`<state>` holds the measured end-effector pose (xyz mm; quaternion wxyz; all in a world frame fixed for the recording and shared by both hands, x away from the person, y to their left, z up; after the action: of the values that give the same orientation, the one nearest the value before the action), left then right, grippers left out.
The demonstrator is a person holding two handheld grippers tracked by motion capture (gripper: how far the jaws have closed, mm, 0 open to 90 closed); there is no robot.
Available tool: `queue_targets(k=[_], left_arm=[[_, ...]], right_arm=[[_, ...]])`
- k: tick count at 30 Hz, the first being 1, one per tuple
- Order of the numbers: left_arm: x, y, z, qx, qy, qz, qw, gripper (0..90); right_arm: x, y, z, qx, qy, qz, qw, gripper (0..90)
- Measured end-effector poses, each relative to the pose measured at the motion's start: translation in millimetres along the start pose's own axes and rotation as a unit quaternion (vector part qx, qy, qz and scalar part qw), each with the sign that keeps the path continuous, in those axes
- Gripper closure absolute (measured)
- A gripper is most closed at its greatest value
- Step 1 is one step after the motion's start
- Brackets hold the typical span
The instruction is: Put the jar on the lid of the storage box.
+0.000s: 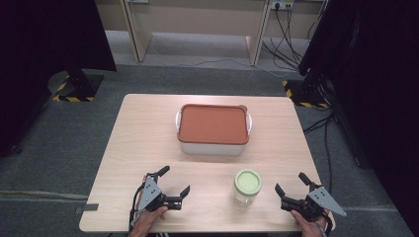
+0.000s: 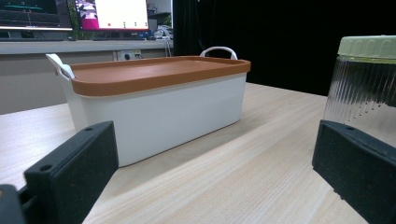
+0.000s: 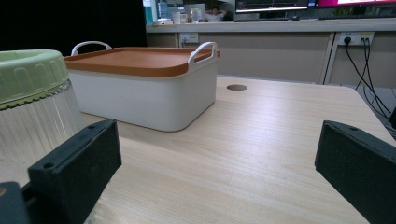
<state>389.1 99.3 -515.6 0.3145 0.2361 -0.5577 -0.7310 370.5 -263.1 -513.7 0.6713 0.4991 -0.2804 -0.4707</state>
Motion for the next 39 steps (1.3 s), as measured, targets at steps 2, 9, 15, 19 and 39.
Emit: queue_targets(k=[2, 9, 15, 19, 39], left_arm=[[0.0, 0.0, 0.0, 0.0, 0.0, 0.0, 1.0, 0.0], [-0.1, 0.0, 0.1, 0.0, 0.0, 0.001, 1.0, 0.0], [-0.2, 0.0, 0.0, 0.0, 0.001, 0.001, 1.0, 0.0], [-0.3, 0.0, 0.0, 0.0, 0.001, 0.001, 1.0, 0.0], [-0.3, 0.0, -0.1, 0.0, 0.0, 0.002, 1.0, 0.0]], right_arm=[[-0.3, -0.1, 0.0, 0.0, 0.001, -0.001, 1.0, 0.7], [-1.7, 0.3, 0.7, 0.001, 0.003, -0.001, 1.0, 0.7], [-4.4, 0.7, 1.6, 0.002, 0.007, 0.003, 1.0, 0.7], [-7.3, 0.7, 2.5, 0.002, 0.012, 0.002, 0.9999, 0.7], [-23.4, 2.0, 6.5, 0.007, 0.049, -0.004, 0.9988, 0.6]])
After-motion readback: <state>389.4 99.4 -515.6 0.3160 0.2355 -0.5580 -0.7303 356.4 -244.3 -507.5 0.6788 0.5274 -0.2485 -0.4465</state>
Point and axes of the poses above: each handheld gripper's, and its own axes: z roughly backward along the jaws, y roughly out of its top, x roughly to its right, the point moved 10 cm from there along -z, roughly forward along the jaws, and after that the axes turned 11 degrees about -x, right-handed, at the moved point
